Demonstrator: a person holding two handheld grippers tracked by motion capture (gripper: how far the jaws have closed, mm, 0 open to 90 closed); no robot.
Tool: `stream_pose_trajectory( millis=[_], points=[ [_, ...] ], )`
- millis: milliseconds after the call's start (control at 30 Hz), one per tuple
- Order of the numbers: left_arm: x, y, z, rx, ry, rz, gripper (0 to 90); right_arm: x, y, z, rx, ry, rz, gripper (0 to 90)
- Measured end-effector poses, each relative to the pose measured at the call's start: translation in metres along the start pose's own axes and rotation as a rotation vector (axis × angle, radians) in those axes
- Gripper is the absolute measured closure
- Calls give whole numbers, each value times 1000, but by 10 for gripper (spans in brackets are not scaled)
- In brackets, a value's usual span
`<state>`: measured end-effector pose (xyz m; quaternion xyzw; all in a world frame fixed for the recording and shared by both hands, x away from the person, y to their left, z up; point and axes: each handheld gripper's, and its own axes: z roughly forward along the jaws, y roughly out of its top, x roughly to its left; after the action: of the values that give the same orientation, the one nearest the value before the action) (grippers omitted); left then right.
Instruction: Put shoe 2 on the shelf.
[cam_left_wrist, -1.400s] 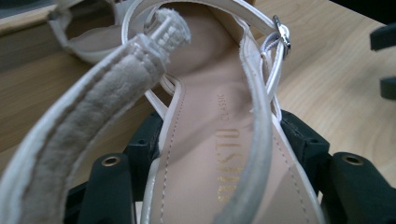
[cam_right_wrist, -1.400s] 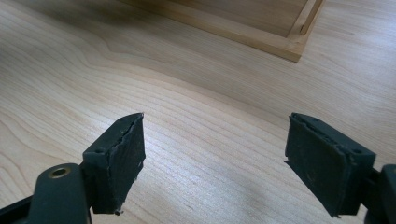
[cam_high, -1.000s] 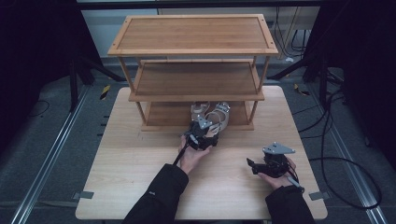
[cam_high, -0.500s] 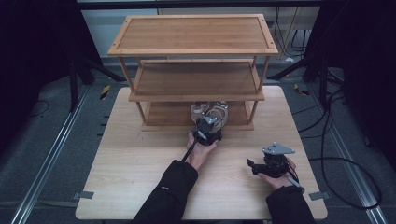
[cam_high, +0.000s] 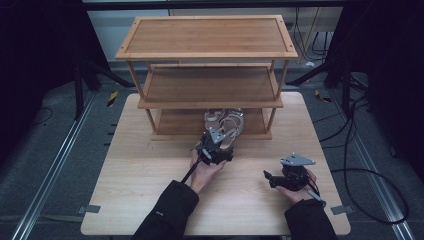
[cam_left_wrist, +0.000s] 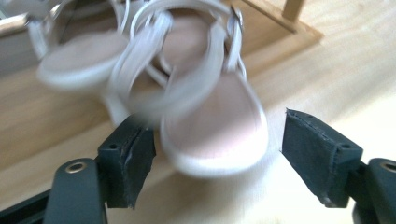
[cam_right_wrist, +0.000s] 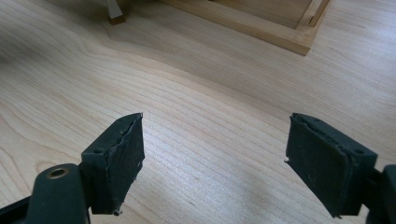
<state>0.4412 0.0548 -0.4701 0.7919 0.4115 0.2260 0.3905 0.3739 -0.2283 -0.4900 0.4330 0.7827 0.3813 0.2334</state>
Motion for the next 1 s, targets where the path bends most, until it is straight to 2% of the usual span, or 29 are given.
stream_pose_trajectory(
  millis=[133, 200, 333, 367, 467, 600, 667, 833, 933, 1000],
  points=[
    [9, -14, -7, 13, -22, -24, 387, 1, 0, 1, 3, -2, 1, 198],
    [11, -17, -2, 35, -51, -41, 463, 2, 0, 1, 7, -4, -6, 200],
    [9, -19, 12, 41, -93, -39, 584, 3, 0, 2, 9, -1, -10, 203],
    [8, -19, 15, 43, -99, -49, 635, 2, 0, 2, 10, -2, -9, 204],
    [7, -20, 25, 41, -96, -68, 714, 1, 0, 2, 10, -2, -9, 206],
    [9, -21, 32, 40, -75, -68, 767, 2, 0, 2, 13, -1, -12, 208],
    [11, -19, 33, 30, -85, -73, 772, 2, 0, 2, 12, 2, -10, 210],
    [5, -10, 34, 16, -95, -26, 773, 2, 0, 2, 14, 3, -4, 212],
    [4, -4, 35, -10, -99, -38, 773, 1, 0, 2, 7, 0, -9, 213],
    [5, 2, 37, -8, -86, -38, 775, 1, 0, 2, 10, 1, -6, 214]
  ],
)
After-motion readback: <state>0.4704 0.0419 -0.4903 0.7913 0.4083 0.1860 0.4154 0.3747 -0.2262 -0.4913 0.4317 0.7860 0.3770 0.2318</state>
